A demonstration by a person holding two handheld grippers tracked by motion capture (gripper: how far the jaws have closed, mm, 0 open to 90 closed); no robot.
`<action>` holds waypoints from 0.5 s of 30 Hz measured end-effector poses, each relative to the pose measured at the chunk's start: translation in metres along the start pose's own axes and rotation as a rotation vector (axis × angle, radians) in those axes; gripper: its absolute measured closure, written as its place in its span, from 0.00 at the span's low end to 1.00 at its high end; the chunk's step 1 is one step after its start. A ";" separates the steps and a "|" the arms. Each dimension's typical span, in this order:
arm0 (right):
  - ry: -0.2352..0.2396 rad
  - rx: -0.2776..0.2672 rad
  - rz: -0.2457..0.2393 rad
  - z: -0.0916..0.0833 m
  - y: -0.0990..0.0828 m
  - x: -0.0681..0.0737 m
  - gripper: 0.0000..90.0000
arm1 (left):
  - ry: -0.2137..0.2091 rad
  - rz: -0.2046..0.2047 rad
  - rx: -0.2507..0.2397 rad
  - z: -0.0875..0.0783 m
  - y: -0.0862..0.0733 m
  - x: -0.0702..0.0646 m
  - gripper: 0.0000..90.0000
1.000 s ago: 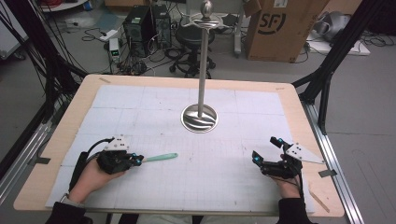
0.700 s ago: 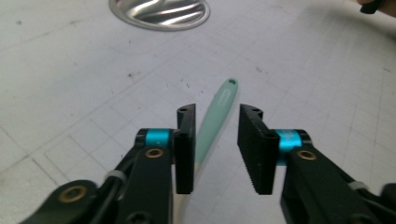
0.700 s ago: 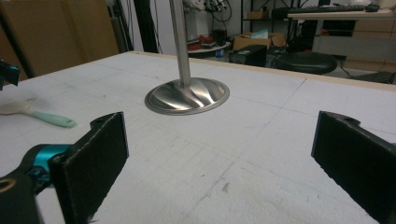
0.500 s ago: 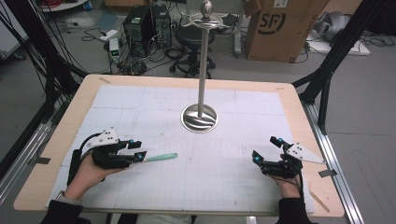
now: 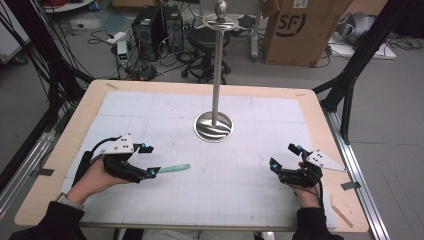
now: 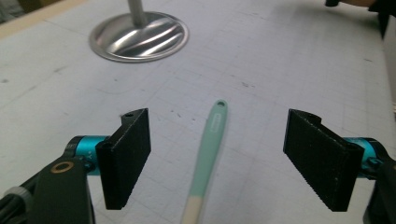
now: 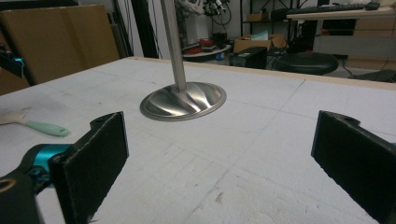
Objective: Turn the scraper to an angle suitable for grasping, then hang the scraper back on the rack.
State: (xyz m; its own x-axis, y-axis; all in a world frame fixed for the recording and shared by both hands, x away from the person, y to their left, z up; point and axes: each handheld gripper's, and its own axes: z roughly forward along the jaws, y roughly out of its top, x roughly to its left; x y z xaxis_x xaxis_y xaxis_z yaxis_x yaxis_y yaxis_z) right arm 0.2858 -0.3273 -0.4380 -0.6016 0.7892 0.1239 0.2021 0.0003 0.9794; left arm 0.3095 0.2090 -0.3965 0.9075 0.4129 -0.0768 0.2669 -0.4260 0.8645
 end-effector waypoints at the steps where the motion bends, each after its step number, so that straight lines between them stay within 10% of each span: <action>1: 0.001 -0.002 0.002 0.000 0.000 0.000 0.03 | -0.013 -0.006 0.008 0.001 0.001 0.002 0.26; 15: 0.020 -0.010 0.005 0.009 0.005 0.000 0.03 | -0.085 0.066 0.143 0.008 0.021 0.012 0.28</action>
State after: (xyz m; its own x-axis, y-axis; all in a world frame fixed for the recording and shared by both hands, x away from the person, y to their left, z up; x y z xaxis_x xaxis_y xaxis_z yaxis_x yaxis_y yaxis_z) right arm 0.2941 -0.3220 -0.4349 -0.6159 0.7767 0.1321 0.1976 -0.0101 0.9802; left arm 0.3285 0.1982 -0.3837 0.9472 0.3132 -0.0691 0.2437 -0.5627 0.7899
